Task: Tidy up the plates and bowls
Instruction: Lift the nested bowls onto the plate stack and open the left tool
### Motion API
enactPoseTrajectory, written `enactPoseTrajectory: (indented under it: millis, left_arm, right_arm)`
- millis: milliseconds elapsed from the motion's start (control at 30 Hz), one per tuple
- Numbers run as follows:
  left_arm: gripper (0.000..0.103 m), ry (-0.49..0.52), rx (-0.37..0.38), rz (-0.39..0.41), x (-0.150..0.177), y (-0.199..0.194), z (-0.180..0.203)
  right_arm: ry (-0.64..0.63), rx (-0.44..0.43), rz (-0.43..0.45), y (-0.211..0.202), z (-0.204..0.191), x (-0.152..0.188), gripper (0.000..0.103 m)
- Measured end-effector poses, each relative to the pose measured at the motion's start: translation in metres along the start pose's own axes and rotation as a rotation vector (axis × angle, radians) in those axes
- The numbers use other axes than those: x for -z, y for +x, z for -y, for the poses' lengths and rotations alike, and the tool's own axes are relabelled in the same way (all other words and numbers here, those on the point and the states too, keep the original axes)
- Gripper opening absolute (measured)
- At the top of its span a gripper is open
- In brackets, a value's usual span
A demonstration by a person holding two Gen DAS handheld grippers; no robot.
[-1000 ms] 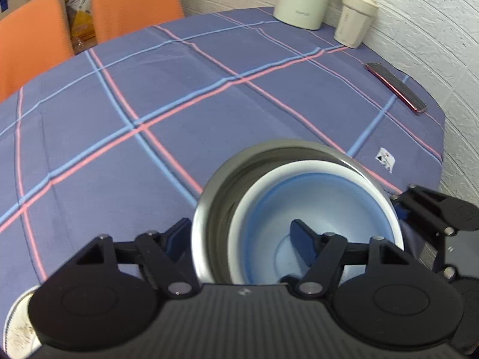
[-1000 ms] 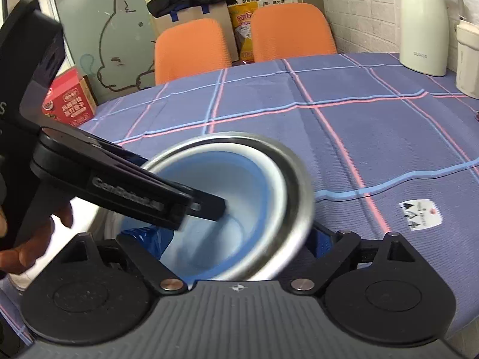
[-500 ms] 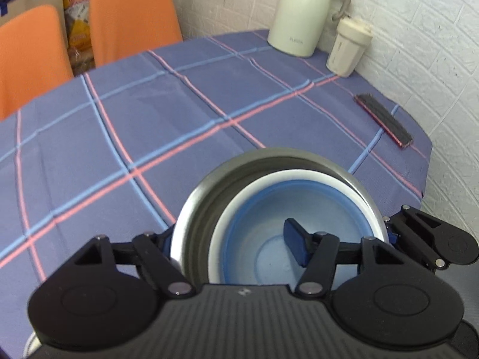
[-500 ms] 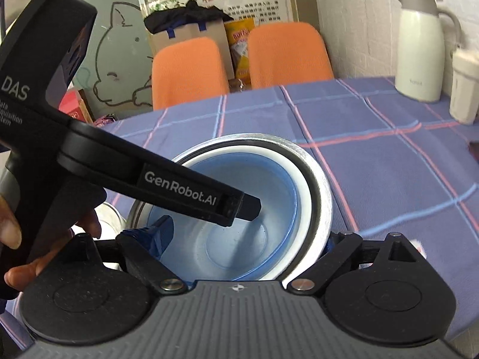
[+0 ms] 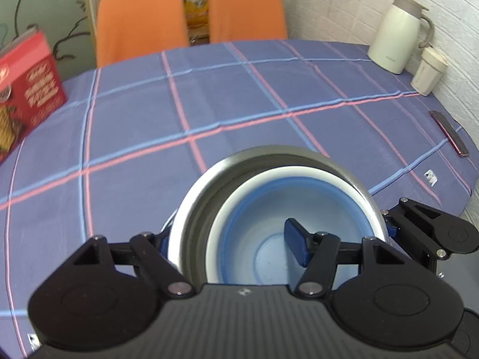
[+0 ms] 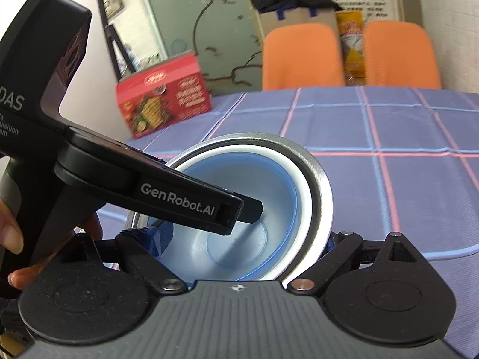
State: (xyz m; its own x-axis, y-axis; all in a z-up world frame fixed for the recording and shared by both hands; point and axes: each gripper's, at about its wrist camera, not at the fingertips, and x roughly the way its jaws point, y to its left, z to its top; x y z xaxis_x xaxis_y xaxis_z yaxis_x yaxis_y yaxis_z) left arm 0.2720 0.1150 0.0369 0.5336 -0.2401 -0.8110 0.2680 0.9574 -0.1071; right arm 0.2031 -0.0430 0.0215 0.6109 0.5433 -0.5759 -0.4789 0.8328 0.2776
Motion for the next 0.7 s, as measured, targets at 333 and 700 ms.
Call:
enactPoseTrajectory:
  millis: [333, 700]
  left_arm:
    - [0.067, 0.017, 0.023, 0.049, 0.022, 0.014, -0.007]
    - [0.1, 0.052, -0.099, 0.224, 0.027, -0.006, -0.001]
  right_arm:
    - [0.004, 0.049, -0.062, 0.015, -0.012, 0.016, 0.081]
    - [-0.021, 0.069, -0.053, 0.011, -0.006, 0.013, 0.081]
